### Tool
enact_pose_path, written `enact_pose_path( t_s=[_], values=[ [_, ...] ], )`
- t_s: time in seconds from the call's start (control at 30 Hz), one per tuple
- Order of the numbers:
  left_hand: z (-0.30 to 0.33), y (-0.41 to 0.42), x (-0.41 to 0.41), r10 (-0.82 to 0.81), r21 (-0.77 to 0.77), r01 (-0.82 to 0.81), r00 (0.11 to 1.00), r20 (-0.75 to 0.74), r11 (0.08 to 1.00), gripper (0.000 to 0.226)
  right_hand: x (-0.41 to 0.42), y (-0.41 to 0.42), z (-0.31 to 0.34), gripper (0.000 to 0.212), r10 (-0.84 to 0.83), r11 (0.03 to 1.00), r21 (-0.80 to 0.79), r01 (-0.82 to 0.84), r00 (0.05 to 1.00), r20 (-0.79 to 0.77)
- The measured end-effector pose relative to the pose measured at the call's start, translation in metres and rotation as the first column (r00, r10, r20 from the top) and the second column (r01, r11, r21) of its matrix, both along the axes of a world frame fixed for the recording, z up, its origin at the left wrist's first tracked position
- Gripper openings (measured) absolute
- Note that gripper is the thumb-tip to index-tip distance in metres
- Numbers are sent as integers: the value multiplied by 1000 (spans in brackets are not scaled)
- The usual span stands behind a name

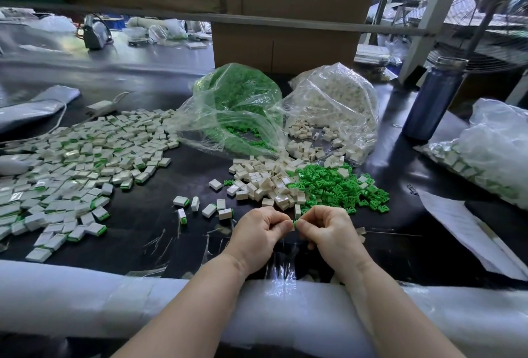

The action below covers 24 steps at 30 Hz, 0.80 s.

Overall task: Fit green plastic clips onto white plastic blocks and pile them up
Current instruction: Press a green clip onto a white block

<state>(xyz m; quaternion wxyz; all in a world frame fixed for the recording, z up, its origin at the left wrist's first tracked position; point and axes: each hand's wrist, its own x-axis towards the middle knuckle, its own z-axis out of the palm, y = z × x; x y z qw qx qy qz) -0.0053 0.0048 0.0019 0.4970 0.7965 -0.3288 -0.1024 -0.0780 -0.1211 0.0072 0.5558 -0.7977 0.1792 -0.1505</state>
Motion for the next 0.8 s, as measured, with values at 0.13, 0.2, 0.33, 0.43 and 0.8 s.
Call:
enact_pose_path(
  t_s=[0.13,0.2,0.33,0.43,0.8],
  values=[
    [0,0,0,-30,28,29,998,58,999,12,-2,-2,0,24,37,999,-5,-37,999,-9],
    [0,1,1,-35,34,33,997,62,999,12,-2,-3,0,24,53,999,-3,-53,999,-12],
    [-1,1,1,-42,41,39,996,73,998,12,-2,-4,0,23,71,997,11,-70,997,-26],
    [-1,0,1,-31,7,31,999,42,999,13,-1,-3,0,22,50,998,40,-51,999,7],
    [-3,-4,-3,22,-69,-23,1000,-9,997,23,2,1,0,12,-76,980,195,45,985,152]
  ],
)
